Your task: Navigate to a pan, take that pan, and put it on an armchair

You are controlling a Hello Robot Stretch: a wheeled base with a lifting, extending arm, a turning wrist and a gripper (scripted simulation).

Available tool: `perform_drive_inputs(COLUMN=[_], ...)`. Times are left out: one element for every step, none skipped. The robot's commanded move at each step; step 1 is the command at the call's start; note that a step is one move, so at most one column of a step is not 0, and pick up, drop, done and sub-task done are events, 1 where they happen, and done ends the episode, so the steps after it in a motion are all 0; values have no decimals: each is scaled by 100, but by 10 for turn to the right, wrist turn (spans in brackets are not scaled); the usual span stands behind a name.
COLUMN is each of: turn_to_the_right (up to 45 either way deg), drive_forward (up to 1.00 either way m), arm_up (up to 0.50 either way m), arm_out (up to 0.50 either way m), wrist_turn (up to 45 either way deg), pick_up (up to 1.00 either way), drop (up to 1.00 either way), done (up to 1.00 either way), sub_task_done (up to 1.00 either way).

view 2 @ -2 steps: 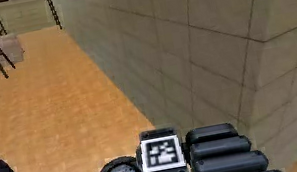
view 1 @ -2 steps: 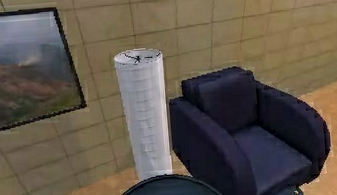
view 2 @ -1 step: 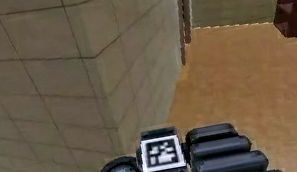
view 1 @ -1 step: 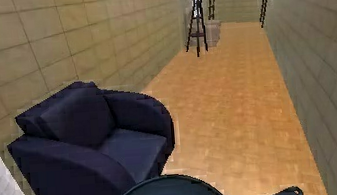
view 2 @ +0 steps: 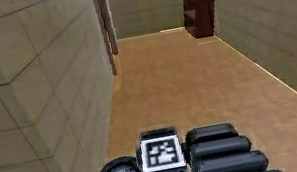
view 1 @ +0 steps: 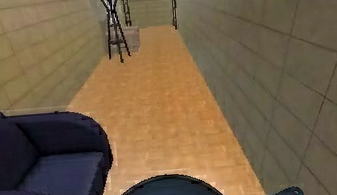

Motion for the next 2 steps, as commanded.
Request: perform_drive_inputs(turn_to_the_right=[0, -30], drive_forward=[100, 0], arm_up=[0, 0], arm_out=[0, 0], wrist_turn=[0, 0], pick_up=[0, 0], drop=[0, 0], done=[0, 0], sub_task_done=[0, 0])
